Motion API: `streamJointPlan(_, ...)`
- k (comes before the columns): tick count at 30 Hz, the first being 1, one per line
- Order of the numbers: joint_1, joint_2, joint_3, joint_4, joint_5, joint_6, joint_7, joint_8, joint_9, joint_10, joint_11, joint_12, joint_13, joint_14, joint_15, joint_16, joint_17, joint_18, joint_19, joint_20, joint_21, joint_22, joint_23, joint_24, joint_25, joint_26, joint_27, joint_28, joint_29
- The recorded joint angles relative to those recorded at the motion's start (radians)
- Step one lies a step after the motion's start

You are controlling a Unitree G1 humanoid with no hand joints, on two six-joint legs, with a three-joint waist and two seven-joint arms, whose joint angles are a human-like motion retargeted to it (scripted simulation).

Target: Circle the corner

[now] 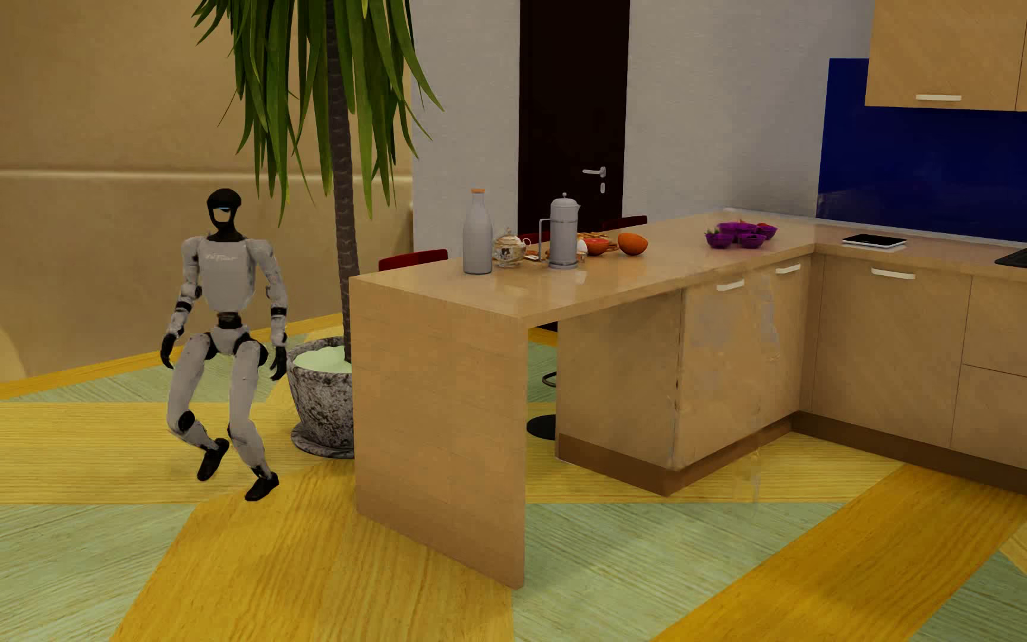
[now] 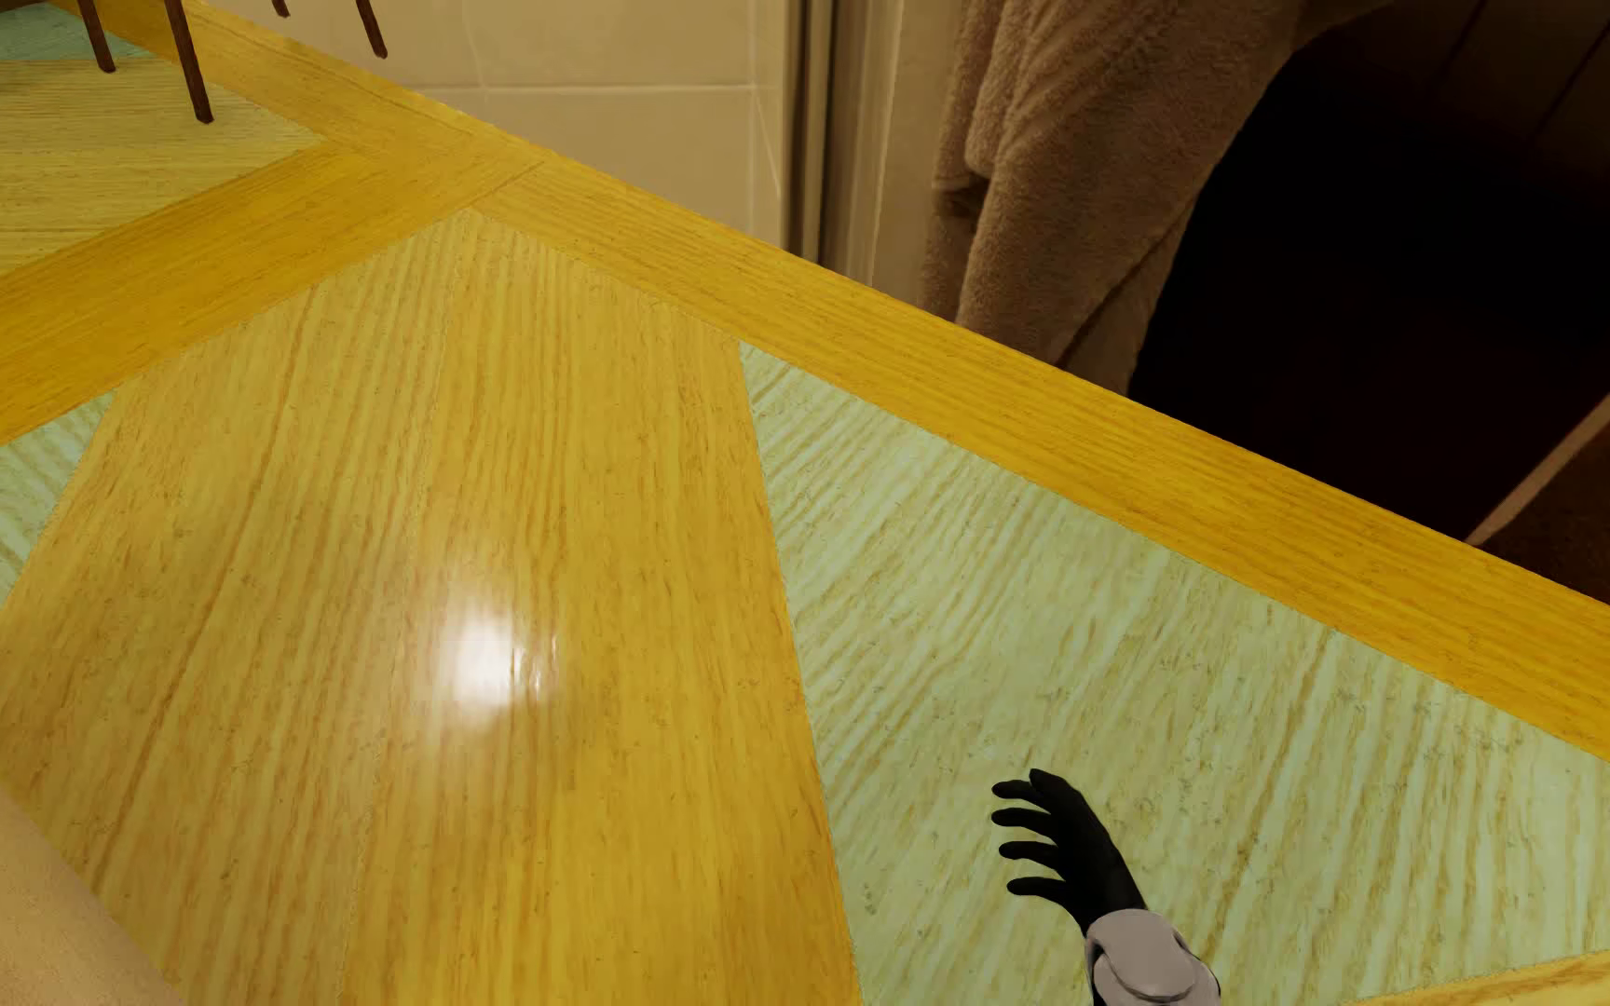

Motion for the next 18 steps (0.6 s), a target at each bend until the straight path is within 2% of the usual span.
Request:
streamJointPlan(1, 0.049, -0.079, -0.045, -0.015, 0.01, -0.028, -0.009, 0.053, 0.006, -0.036, -0.042, 0.0, 0.072, -0.016, -0.099, -0.021, -0.002, -0.005, 0.019, 0.043, -0.035, -0.033, 0.031, -0.006, -0.005, 0.008, -0.056, 0.025, -0.004)
streamJointPlan(2, 0.093, -0.146, -0.08, -0.022, 0.018, -0.044, -0.025, 0.078, 0.007, -0.061, -0.133, -0.03, 0.147, -0.035, -0.193, -0.048, -0.034, -0.013, 0.033, 0.069, -0.051, -0.074, 0.044, 0.01, -0.019, 0.012, -0.082, 0.04, 0.002)
streamJointPlan(3, 0.132, -0.185, -0.085, -0.036, 0.018, -0.067, -0.047, 0.086, 0.006, -0.083, -0.261, -0.102, 0.221, -0.06, -0.223, -0.074, -0.061, -0.023, 0.046, 0.094, -0.087, -0.136, 0.073, 0.055, -0.038, 0.024, -0.093, 0.035, 0.013)
streamJointPlan(4, 0.155, -0.15, -0.063, -0.047, -0.004, -0.072, -0.063, 0.074, 0.015, -0.053, -0.428, -0.16, 0.254, -0.091, -0.166, -0.095, -0.098, -0.021, 0.053, 0.083, -0.098, -0.182, 0.077, 0.116, -0.049, 0.021, -0.071, 0.009, 0.021)
streamJointPlan(5, 0.12, -0.109, -0.039, -0.034, -0.014, -0.035, -0.063, 0.034, 0.029, 0.081, -0.425, -0.189, 0.222, -0.052, -0.12, -0.106, -0.149, 0.034, -0.005, 0.047, -0.074, -0.174, 0.086, 0.158, -0.048, 0.003, -0.047, -0.033, 0.014)
streamJointPlan(6, 0.039, -0.062, -0.018, -0.002, -0.014, 0.022, -0.033, -0.009, 0.028, 0.248, -0.442, -0.161, 0.171, 0.078, -0.152, -0.107, -0.179, 0.129, -0.055, 0.058, -0.064, -0.132, 0.069, 0.166, -0.039, -0.029, -0.037, -0.092, -0.012)
streamJointPlan(7, -0.016, 0.003, 0.026, 0.02, -0.023, 0.069, 0.016, -0.041, 0.028, 0.327, -0.479, -0.107, 0.115, 0.15, -0.175, -0.079, -0.171, 0.126, -0.036, 0.071, -0.078, -0.128, 0.074, 0.142, -0.026, -0.044, -0.054, -0.148, -0.055)
streamJointPlan(8, -0.05, 0.08, 0.083, 0.033, -0.034, 0.112, 0.057, -0.078, 0.025, 0.32, -0.526, -0.072, 0.083, 0.14, -0.195, -0.061, -0.147, 0.076, -0.031, 0.103, -0.071, -0.128, 0.028, 0.114, -0.011, -0.042, -0.068, -0.183, -0.099)
streamJointPlan(9, -0.07, 0.156, 0.149, 0.04, -0.043, 0.143, 0.09, -0.113, 0.013, 0.241, -0.57, -0.029, 0.05, 0.077, -0.219, -0.053, -0.111, 0.027, -0.018, 0.129, -0.041, -0.157, -0.017, 0.105, 0.005, -0.028, -0.085, -0.187, -0.135)
streamJointPlan(10, -0.077, 0.194, 0.17, 0.029, -0.058, 0.161, 0.101, -0.127, 0.01, 0.104, -0.529, 0.009, -0.013, 0.02, -0.246, -0.043, -0.076, 0.031, -0.003, 0.128, -0.005, -0.153, -0.048, 0.115, 0.015, -0.017, -0.1, -0.16, -0.146)
streamJointPlan(11, -0.062, 0.154, 0.152, 0.022, -0.06, 0.17, 0.094, -0.095, 0.007, 0.003, -0.36, 0.04, -0.071, 0.041, -0.214, -0.035, -0.048, 0.102, 0.014, 0.08, 0.016, -0.088, -0.024, 0.131, 0.01, -0.021, -0.133, -0.109, -0.135)
streamJointPlan(12, -0.029, 0.058, 0.114, -0.008, -0.048, 0.129, 0.084, -0.008, 0.018, 0.01, -0.144, 0.019, -0.073, 0.015, -0.096, -0.008, -0.007, 0.084, 0.025, -0.002, 0.008, 0.022, 0.042, 0.139, -0.012, -0.022, -0.181, -0.056, -0.105)
streamJointPlan(13, 0.007, -0.026, 0.061, -0.032, 0.005, 0.075, 0.06, 0.054, 0.024, -0.002, -0.088, 0.002, 0.005, -0.015, -0.113, -0.03, -0.016, 0.077, 0.027, 0.03, -0.007, -0.002, 0.056, 0.131, -0.053, -0.006, -0.196, -0.014, -0.057)
streamJointPlan(14, 0.052, -0.09, -0.004, -0.051, 0.023, 0.017, 0.045, 0.067, 0.03, -0.022, -0.15, 0.007, 0.069, -0.045, -0.178, -0.063, -0.04, 0.07, 0.024, 0.067, -0.027, -0.082, 0.041, 0.113, -0.101, 0.002, -0.159, 0.022, -0.002)
streamJointPlan(15, 0.095, -0.134, -0.046, -0.065, 0.016, -0.042, 0.037, 0.054, 0.021, -0.037, -0.293, -0.033, 0.126, -0.08, -0.235, -0.072, -0.058, 0.061, 0.019, 0.052, -0.048, -0.128, 0.045, 0.093, -0.142, 0.005, -0.122, 0.045, 0.047)
streamJointPlan(16, 0.142, -0.13, -0.053, -0.08, 0.006, -0.084, 0.011, 0.044, 0.011, -0.042, -0.398, -0.111, 0.2, -0.122, -0.207, -0.075, -0.078, 0.052, 0.016, 0.05, -0.071, -0.156, 0.076, 0.08, -0.164, 0.014, -0.117, 0.043, 0.08)
streamJointPlan(17, 0.155, -0.095, -0.046, -0.08, 0.004, -0.089, -0.02, 0.028, 0.013, 0.022, -0.378, -0.188, 0.24, -0.129, -0.201, -0.083, -0.125, 0.053, -0.021, 0.034, -0.078, -0.157, 0.083, 0.066, -0.166, 0.017, -0.101, 0.014, 0.094)
streamJointPlan(18, 0.108, -0.04, -0.04, -0.066, 0.002, -0.071, -0.025, -0.007, 0.028, 0.183, -0.378, -0.236, 0.221, -0.023, -0.251, -0.084, -0.157, 0.08, -0.061, 0.043, -0.079, -0.125, 0.072, 0.047, -0.145, 0.009, -0.074, -0.04, 0.075)
